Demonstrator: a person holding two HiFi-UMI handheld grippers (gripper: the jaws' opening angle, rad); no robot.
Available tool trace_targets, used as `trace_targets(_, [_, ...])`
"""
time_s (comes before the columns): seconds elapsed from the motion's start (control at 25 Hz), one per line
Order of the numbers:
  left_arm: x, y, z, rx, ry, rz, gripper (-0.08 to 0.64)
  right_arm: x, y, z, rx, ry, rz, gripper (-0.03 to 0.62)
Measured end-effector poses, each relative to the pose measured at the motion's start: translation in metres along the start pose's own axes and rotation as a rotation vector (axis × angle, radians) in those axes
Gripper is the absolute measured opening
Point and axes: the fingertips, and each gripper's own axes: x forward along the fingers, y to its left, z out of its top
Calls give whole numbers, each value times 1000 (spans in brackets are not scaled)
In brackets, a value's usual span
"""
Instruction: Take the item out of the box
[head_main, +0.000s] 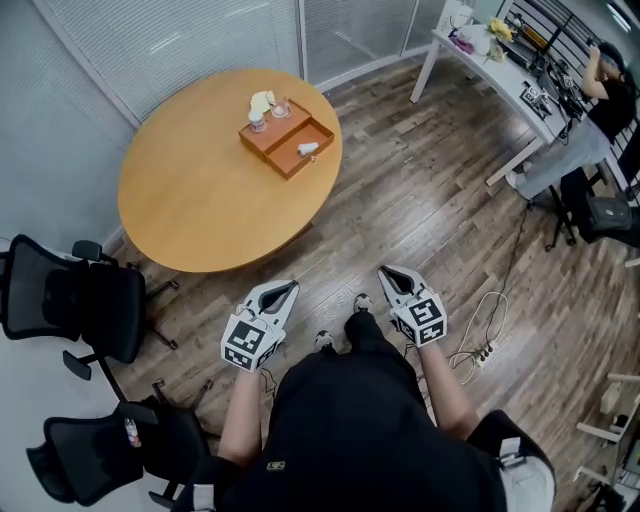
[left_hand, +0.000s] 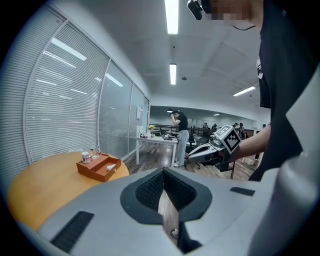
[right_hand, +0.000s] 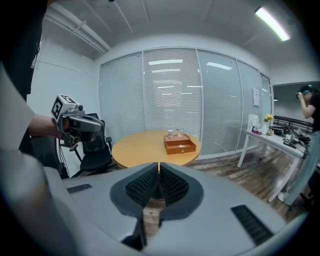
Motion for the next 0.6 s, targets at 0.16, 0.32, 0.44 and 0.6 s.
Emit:
trace_targets(0.16, [13, 7, 7, -1, 1, 9, 8, 11, -17, 11, -6, -6, 12, 9])
trace_targets(0.32, [28, 19, 14, -7, 7, 26, 7, 26, -35, 20, -13, -13, 28, 9])
trace_targets(0.44, [40, 26, 20, -11, 4, 43, 8, 35, -48, 26, -17, -14, 42, 9])
trace_targets(0.6, [59, 35, 30, -15, 2, 66, 8, 46, -68, 30, -31, -12, 69, 9])
